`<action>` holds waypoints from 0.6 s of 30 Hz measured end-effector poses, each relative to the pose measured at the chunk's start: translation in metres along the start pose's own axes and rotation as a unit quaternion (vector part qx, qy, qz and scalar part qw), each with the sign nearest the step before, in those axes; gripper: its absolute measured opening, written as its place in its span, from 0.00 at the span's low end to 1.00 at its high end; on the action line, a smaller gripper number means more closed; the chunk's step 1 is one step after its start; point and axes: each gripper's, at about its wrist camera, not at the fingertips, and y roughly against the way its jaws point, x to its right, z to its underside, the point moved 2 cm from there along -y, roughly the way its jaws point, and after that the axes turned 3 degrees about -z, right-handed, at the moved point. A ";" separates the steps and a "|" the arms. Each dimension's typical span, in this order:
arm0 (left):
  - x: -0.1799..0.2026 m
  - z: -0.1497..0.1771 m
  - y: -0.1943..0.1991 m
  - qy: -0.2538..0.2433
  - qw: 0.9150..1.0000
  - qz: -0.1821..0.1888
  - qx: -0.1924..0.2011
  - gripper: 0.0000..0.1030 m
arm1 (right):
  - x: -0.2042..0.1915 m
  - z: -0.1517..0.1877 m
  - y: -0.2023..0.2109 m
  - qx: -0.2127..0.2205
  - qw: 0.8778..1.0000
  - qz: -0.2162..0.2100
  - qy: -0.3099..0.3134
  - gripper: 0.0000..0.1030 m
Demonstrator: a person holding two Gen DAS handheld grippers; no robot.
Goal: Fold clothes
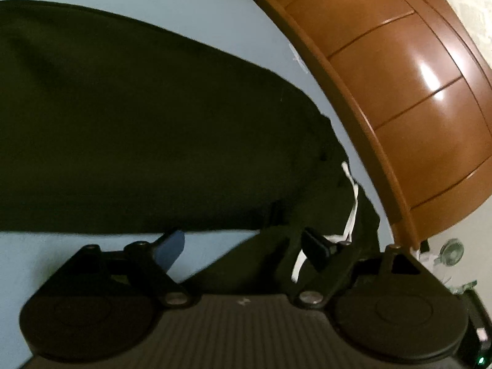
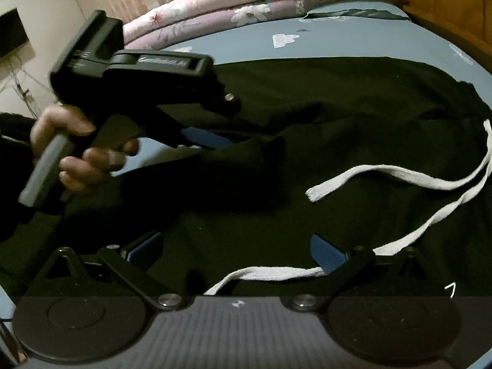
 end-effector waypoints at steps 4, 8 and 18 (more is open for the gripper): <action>0.001 -0.009 0.009 0.006 0.999 0.001 0.031 0.79 | -0.001 -0.003 0.007 0.012 1.000 -0.009 0.007 1.00; -0.009 -0.012 0.020 0.044 0.996 0.022 0.069 0.79 | -0.006 -0.006 0.009 0.017 1.000 -0.002 0.022 1.00; 0.007 -0.003 -0.010 0.006 0.999 0.030 0.021 0.80 | -0.007 -0.003 -0.002 -0.002 1.000 -0.006 0.017 1.00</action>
